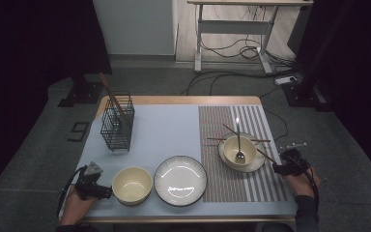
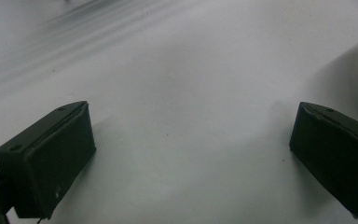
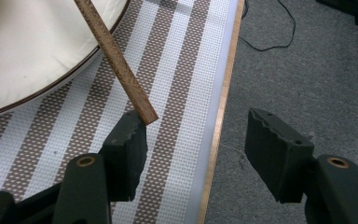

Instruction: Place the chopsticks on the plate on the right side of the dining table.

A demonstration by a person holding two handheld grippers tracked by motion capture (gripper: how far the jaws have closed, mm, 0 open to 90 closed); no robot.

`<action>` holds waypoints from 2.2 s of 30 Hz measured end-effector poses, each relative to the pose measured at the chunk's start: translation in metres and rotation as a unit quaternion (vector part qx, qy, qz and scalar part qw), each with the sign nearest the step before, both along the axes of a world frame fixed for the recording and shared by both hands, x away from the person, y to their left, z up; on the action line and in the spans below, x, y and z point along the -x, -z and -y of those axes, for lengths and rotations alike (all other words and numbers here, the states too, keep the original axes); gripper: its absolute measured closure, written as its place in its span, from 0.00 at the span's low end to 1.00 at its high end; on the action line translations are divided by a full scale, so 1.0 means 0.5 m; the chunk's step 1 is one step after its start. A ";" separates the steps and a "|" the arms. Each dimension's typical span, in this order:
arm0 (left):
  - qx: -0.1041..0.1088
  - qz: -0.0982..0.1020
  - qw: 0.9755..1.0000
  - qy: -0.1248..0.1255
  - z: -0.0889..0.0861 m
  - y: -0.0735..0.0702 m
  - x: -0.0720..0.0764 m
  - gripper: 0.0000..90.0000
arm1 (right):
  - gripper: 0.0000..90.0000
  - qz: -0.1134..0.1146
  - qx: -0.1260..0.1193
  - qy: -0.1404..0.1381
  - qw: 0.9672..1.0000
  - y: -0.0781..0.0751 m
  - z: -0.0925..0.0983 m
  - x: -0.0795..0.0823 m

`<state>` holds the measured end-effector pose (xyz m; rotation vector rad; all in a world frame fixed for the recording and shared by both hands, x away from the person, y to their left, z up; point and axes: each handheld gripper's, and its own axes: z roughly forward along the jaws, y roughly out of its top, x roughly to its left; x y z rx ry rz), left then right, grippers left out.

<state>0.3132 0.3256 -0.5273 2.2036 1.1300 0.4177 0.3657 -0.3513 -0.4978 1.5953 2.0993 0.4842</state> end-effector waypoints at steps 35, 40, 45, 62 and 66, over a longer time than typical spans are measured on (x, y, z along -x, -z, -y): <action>0.000 0.000 1.000 0.000 0.000 0.000 0.000 0.00 | 0.73 0.016 -0.047 0.011 0.999 -0.012 0.022 -0.030; 0.000 0.000 1.000 0.000 0.000 0.000 0.000 0.00 | 0.78 0.017 -0.044 0.007 0.999 -0.013 0.019 -0.040; 0.000 0.001 1.000 0.000 0.000 0.000 0.000 0.00 | 0.78 0.016 -0.036 0.005 0.999 -0.011 0.017 -0.049; 0.000 0.001 1.000 0.000 0.000 0.000 0.000 0.00 | 0.80 0.018 -0.022 0.005 1.000 -0.009 0.019 -0.076; 0.000 0.000 1.000 0.000 0.000 0.000 0.000 0.00 | 0.80 0.020 -0.020 0.007 1.000 -0.009 0.022 -0.081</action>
